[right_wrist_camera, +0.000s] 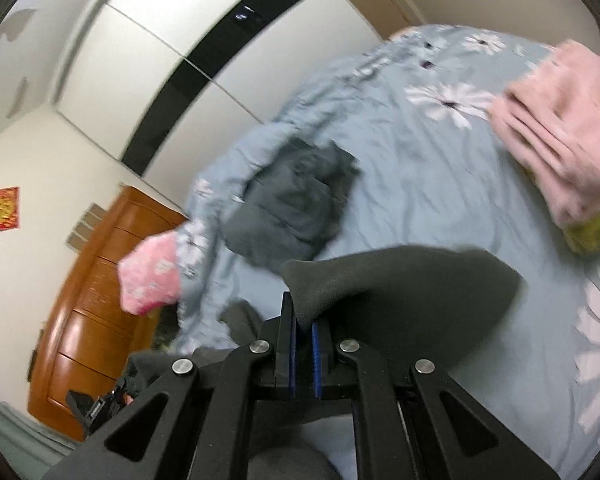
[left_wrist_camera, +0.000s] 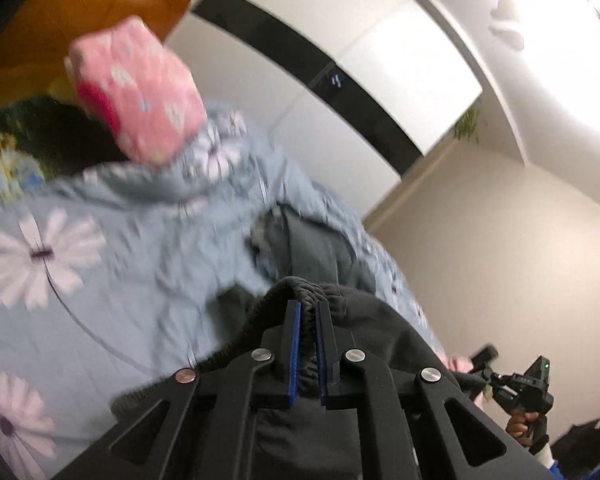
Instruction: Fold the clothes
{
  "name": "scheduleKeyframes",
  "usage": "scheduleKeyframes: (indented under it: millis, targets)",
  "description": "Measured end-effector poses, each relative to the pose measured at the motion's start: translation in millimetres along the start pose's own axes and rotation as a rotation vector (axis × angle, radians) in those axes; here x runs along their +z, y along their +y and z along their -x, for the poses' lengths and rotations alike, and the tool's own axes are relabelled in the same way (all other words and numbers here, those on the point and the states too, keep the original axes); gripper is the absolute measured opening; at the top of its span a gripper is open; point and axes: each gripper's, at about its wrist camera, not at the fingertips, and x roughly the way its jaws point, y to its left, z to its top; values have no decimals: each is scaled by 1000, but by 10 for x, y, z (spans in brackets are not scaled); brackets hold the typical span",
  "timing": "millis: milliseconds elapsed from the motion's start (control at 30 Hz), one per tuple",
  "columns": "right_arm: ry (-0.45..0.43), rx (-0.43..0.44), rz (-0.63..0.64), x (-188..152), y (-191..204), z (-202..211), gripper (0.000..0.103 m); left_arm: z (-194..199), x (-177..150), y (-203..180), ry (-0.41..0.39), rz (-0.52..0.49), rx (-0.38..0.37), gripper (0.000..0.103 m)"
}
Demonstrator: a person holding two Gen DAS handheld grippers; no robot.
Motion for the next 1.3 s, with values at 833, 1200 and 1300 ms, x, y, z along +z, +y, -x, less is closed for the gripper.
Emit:
scheduleKeyframes:
  millis: [833,1200,1300]
  targets:
    - [239,-97,203,318,233,-2328,46,-1311,601,2118,121,254,604,7]
    - [183,-30,-310,283,-989,-2365,52,-1032,308,2082,157,290,491,1]
    - [149,0,-427,368,-1086,-2559,56,-999,105,1831,199,251,452,1]
